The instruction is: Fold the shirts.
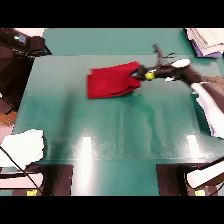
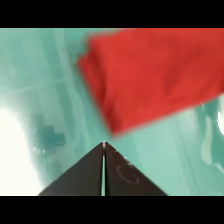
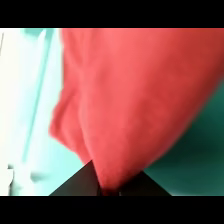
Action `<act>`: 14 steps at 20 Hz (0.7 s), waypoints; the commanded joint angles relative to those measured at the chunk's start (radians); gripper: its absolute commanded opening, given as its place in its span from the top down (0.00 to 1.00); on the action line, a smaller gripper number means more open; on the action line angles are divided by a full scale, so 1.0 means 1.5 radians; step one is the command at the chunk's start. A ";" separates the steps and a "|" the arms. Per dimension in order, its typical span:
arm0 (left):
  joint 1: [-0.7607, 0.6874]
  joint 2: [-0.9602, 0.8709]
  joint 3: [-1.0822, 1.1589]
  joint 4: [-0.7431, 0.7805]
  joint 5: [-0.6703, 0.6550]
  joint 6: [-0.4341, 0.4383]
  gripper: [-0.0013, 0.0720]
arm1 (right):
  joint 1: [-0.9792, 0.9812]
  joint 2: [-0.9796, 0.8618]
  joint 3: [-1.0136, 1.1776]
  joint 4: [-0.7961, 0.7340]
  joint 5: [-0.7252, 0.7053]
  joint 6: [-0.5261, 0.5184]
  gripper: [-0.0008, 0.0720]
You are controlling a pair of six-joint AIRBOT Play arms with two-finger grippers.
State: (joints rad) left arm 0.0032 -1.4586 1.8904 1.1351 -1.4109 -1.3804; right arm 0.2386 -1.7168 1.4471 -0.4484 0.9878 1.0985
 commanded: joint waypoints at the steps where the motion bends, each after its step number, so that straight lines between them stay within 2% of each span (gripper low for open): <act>1: -0.064 0.000 -0.040 -0.004 0.038 0.001 0.95 | -0.148 0.117 -0.060 -0.095 0.020 0.041 0.97; 4: -0.131 0.000 -0.092 -0.004 0.106 0.001 0.95 | -0.295 0.175 -0.071 -0.158 0.026 0.054 0.97; 8: -0.196 0.000 -0.135 -0.004 0.154 0.000 0.95 | -0.453 0.198 -0.071 -0.157 0.004 0.046 0.97; 14: -0.250 0.000 -0.142 -0.004 0.155 -0.008 0.95 | -0.540 0.147 0.010 -0.156 0.017 -0.006 0.97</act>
State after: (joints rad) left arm -0.3336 -1.4590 1.6859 1.1294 -1.1915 -1.3823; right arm -0.5114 -1.4670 1.3949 -0.6777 1.0004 1.1202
